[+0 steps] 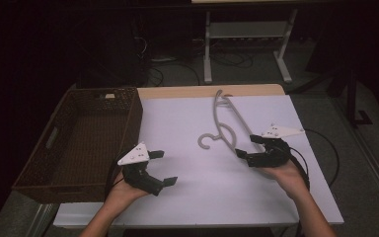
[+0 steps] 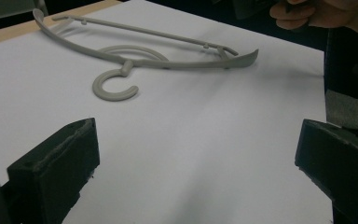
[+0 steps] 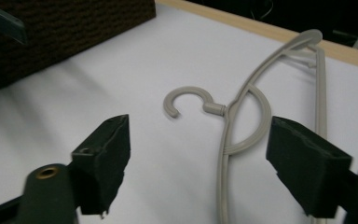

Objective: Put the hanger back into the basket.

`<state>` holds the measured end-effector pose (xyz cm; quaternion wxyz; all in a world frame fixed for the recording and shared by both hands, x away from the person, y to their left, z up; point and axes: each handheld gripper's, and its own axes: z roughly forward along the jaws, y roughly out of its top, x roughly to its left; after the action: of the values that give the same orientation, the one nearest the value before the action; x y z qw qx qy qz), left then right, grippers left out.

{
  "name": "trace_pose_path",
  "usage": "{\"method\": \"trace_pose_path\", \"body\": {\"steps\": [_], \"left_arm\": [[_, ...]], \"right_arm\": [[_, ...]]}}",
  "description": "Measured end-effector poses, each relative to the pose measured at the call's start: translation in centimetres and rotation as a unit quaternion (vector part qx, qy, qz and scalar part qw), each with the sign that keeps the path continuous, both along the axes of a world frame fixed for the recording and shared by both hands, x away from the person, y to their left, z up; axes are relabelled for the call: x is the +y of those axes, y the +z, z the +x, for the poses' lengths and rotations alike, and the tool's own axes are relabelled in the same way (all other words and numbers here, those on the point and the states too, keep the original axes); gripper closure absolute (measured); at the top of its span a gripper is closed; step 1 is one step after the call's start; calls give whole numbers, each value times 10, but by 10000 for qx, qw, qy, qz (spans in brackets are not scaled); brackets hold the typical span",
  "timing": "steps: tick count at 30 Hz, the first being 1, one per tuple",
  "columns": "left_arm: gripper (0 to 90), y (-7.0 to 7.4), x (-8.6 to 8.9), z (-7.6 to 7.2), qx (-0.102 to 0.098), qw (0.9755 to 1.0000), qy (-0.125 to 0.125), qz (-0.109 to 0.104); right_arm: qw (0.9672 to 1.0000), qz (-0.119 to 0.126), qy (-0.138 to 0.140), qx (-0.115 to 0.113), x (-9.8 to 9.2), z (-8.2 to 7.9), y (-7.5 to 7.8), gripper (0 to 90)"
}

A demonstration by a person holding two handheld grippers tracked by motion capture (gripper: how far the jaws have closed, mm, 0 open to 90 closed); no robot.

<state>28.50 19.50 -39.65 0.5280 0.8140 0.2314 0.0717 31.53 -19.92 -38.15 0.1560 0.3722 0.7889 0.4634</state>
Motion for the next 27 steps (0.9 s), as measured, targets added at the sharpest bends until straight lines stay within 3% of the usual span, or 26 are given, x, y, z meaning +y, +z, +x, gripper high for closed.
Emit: {"method": "trace_pose_path", "body": {"steps": [15,20,27], "left_arm": [[0,-6,-5,1,115,9999,-85,-32],[0,-7,-5,1,123,9999,-96,-24],[0,-8,-6,1,144,9998,-127,-1]], "right_arm": [[9979,-360,-127,533,18,44,-27,471],[9952,-591,-127,768,23,55,-39,533],[9901,-1072,-105,904,28,56,-50,621]]}}
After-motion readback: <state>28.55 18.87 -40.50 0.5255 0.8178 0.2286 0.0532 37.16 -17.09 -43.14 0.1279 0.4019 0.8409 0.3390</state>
